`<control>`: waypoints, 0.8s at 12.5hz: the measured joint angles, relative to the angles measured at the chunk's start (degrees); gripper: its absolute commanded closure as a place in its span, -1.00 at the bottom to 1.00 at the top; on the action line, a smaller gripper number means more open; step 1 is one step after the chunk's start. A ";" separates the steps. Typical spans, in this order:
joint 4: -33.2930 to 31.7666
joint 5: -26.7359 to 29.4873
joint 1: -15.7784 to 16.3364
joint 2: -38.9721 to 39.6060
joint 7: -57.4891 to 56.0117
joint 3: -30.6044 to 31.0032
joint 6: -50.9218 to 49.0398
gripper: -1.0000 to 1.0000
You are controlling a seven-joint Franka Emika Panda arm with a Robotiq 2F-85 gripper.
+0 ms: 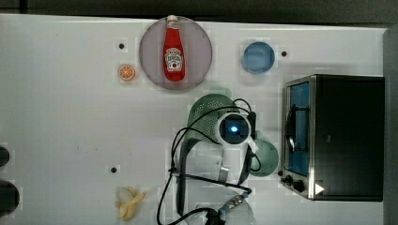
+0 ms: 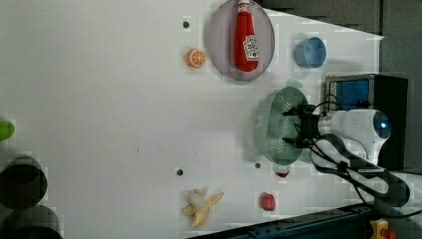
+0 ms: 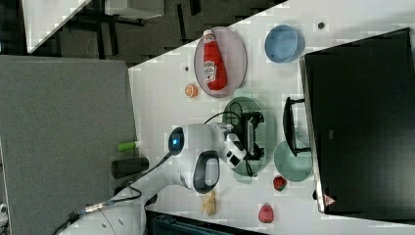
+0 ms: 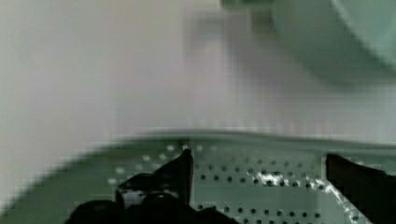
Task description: Drag strainer left to right.
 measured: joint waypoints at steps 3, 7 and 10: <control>0.34 -1.61 -1.32 0.27 -1.93 -1.87 0.17 -1.00; 0.34 0.17 -1.56 -3.27 -9.54 1.48 -3.53 -1.00; -0.90 -1.65 -0.57 -13.91 -17.57 4.67 -18.46 -1.00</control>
